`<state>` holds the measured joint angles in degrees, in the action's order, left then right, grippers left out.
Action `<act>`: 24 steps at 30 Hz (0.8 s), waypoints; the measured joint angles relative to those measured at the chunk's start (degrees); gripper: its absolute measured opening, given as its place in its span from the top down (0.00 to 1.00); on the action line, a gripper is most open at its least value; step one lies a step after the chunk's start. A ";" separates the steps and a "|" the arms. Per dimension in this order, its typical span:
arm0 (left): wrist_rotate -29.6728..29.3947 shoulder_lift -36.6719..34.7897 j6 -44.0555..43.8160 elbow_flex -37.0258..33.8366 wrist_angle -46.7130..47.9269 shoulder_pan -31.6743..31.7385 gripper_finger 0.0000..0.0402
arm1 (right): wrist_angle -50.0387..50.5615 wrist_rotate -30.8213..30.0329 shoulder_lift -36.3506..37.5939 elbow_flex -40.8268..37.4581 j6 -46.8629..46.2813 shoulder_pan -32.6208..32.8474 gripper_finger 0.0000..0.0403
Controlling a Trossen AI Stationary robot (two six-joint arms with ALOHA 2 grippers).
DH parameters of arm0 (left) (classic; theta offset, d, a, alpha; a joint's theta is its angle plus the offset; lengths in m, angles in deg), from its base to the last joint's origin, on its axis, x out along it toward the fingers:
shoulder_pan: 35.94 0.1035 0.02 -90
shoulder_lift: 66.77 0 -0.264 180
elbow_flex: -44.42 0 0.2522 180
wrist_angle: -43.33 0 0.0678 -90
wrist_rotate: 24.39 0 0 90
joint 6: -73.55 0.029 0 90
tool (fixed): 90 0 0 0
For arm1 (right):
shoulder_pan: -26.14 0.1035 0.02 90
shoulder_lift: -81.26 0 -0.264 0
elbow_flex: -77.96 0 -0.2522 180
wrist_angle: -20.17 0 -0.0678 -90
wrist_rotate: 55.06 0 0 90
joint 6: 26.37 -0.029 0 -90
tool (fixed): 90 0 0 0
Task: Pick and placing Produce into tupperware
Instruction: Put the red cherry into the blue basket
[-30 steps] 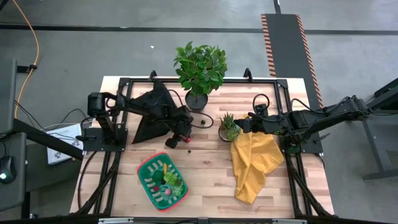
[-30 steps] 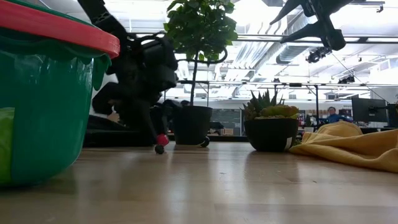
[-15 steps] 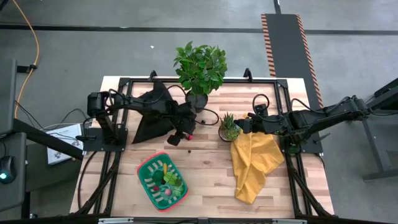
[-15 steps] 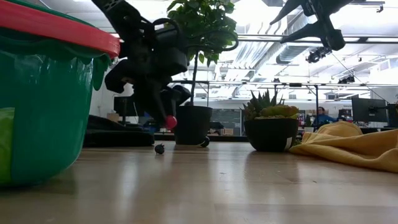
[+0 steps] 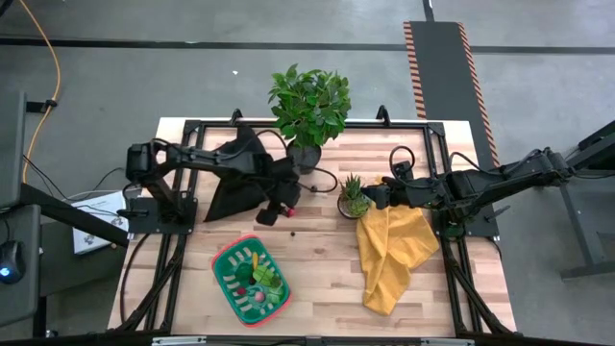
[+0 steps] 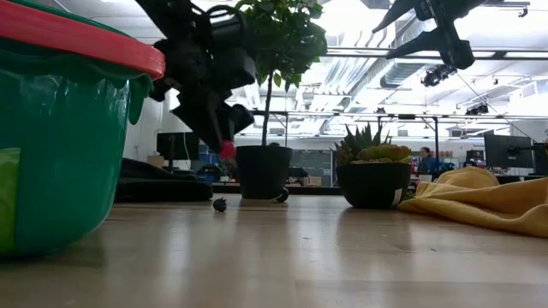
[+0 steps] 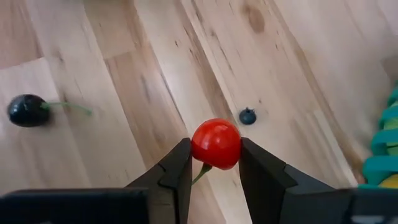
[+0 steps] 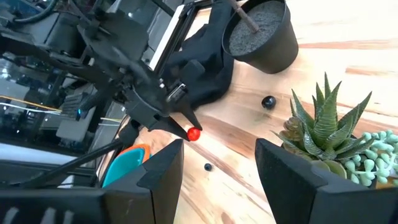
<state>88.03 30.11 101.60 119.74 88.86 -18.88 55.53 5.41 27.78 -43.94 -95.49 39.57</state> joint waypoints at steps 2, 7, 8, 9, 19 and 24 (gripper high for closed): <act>-0.17 -1.17 -0.21 -0.02 -0.03 -0.75 0.74 | 0.04 0.28 -0.01 0.00 0.20 0.00 0.53; -0.83 -4.05 -2.13 0.00 1.83 -2.93 0.74 | 0.00 0.81 -0.01 0.00 0.60 0.00 0.53; -1.10 -4.72 -2.82 0.00 2.62 -3.44 0.74 | 0.02 0.94 -0.01 0.00 0.60 0.00 0.53; -1.34 -5.37 -3.32 0.00 3.31 -3.98 0.74 | 0.00 0.95 -0.01 0.00 0.60 0.00 0.53; -3.20 -12.46 -10.29 -0.02 8.84 -9.63 0.73 | -0.01 1.08 -0.01 0.00 1.73 0.00 0.53; -3.35 -15.17 -17.38 -0.02 10.19 -12.48 0.73 | -0.02 1.24 -0.01 0.00 2.63 0.00 0.53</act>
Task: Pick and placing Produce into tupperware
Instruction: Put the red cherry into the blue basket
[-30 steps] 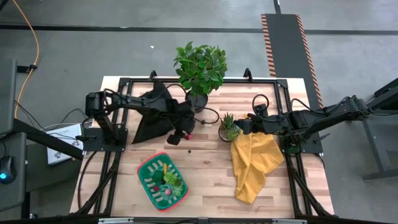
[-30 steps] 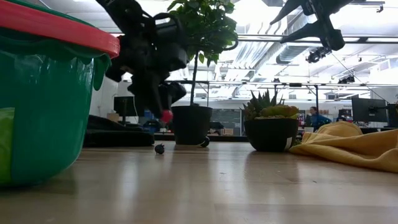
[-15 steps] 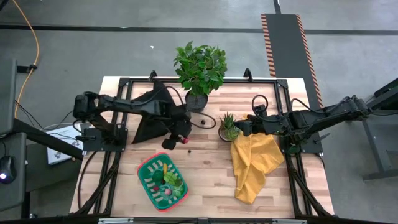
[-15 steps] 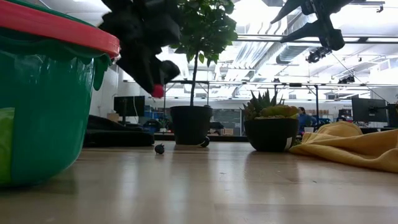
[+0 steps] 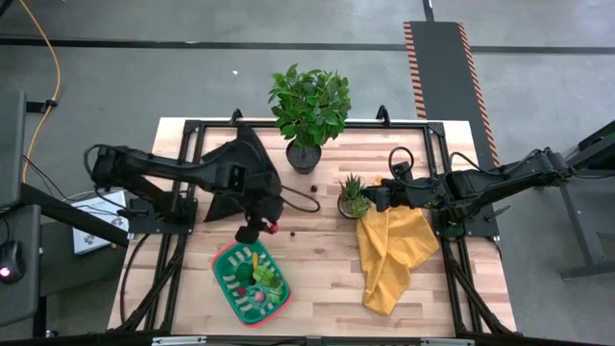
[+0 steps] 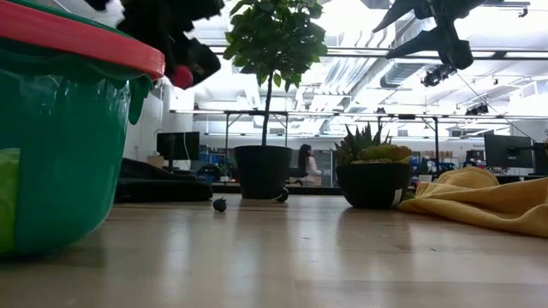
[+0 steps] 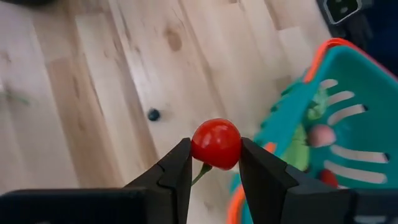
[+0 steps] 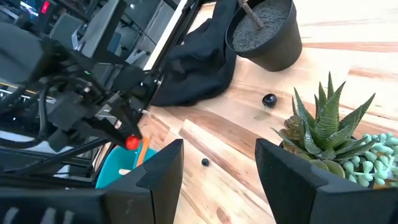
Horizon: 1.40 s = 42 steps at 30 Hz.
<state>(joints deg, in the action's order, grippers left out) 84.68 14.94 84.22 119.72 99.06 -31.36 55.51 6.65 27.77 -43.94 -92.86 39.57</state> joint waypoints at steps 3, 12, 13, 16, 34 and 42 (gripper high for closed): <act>-0.96 -0.99 -4.02 0.00 1.55 -2.12 0.73 | 0.00 1.20 0.00 0.00 0.87 0.00 0.53; -3.70 -1.55 -16.75 -0.02 5.22 -10.86 0.73 | -0.59 4.70 0.00 0.00 4.95 0.00 0.53; -4.31 -1.55 -18.36 -0.02 5.22 -11.95 0.73 | -0.59 4.78 0.00 0.00 5.66 0.00 0.53; -5.61 -1.55 -24.04 -0.02 5.24 -14.90 0.73 | -0.76 5.05 0.00 0.00 7.99 0.00 0.53; -17.60 -1.53 -56.09 -0.33 5.74 -29.47 0.73 | -3.02 10.56 0.00 0.00 19.65 -0.70 0.53; -20.66 -1.00 -63.82 -2.25 5.24 -33.39 0.72 | -3.02 11.31 0.00 0.00 21.51 -0.70 0.53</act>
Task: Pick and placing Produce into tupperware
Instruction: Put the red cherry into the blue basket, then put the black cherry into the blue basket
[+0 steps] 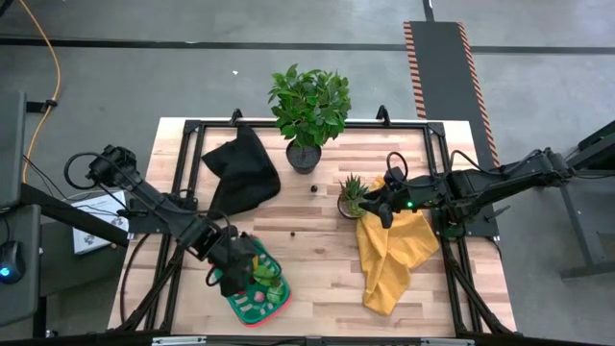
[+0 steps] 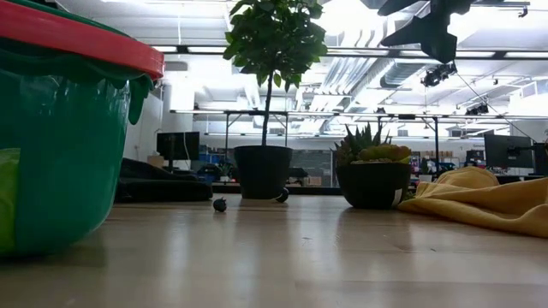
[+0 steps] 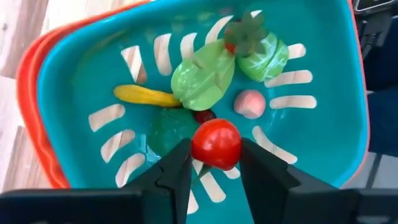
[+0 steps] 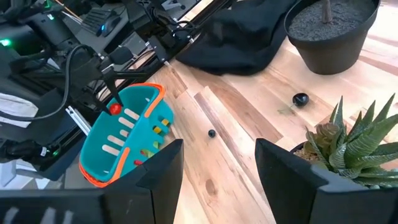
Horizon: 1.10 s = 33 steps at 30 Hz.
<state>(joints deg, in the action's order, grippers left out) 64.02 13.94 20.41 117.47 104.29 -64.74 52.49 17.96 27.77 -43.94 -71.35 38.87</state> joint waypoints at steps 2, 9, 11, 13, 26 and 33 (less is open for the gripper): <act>-1.02 -0.02 -0.07 -0.18 -0.85 -0.57 0.70 | -0.02 0.16 0.00 0.00 0.03 0.00 0.53; -4.18 0.07 0.26 -0.37 -1.05 -0.45 0.60 | 0.02 0.51 0.00 0.00 0.21 0.00 0.53; -4.72 0.07 0.35 -0.37 -0.93 -0.47 0.58 | 0.02 0.51 0.00 0.00 0.02 0.00 0.53; -5.80 0.07 0.35 -0.37 -0.83 -0.47 0.55 | 0.02 0.51 0.00 0.00 0.03 0.00 0.53; -5.44 -1.46 7.74 -0.37 0.42 5.26 0.53 | 0.02 1.06 0.00 0.00 0.08 -2.28 0.53; -3.40 -5.93 15.42 -0.35 2.40 15.40 0.53 | -0.37 1.10 0.02 0.00 0.05 -2.62 0.53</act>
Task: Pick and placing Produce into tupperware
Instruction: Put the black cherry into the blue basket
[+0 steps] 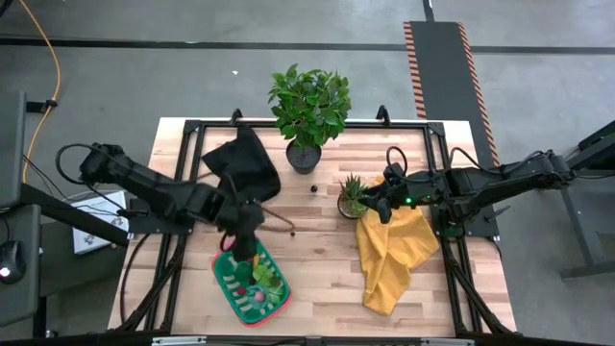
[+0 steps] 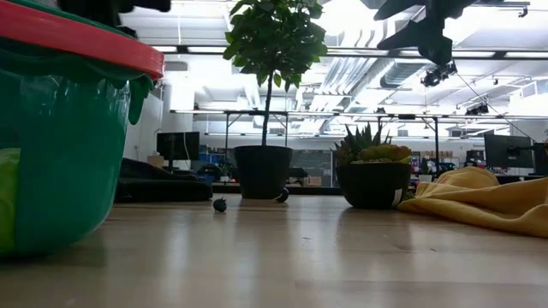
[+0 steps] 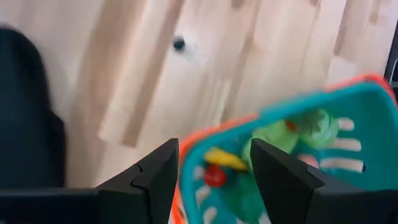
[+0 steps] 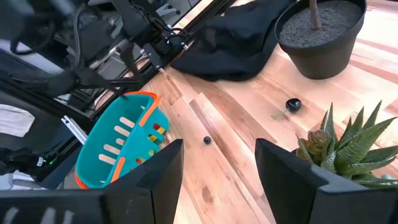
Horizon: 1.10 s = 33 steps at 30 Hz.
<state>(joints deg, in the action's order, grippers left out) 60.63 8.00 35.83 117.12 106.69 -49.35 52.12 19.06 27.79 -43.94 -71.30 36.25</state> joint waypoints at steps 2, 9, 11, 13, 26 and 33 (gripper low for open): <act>-0.15 -0.91 3.29 0.02 -0.45 2.72 0.53 | -0.09 -0.04 0.00 0.00 0.00 0.00 0.53; -2.18 -0.08 18.08 0.02 -2.49 11.78 0.53 | -0.14 -1.97 -0.02 0.00 -0.11 -0.02 0.53; -3.86 0.70 21.74 0.00 -3.37 13.92 0.53 | -0.40 -2.89 -0.02 0.00 -0.64 -0.01 0.53; -6.28 1.58 24.12 0.04 -5.84 15.71 0.53 | -0.46 -3.86 -0.02 0.00 -1.22 -0.01 0.53; -16.13 7.43 25.69 0.02 -17.21 19.39 0.53 | -1.77 -6.20 -0.02 0.00 -4.38 0.00 0.53; -16.74 8.55 25.38 0.01 -27.07 19.41 0.53 | -1.77 -6.22 -0.04 0.00 -4.74 0.00 0.53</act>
<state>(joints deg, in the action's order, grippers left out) 43.88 16.56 61.21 117.13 79.62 -29.94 50.35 12.83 27.74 -43.94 -76.04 36.25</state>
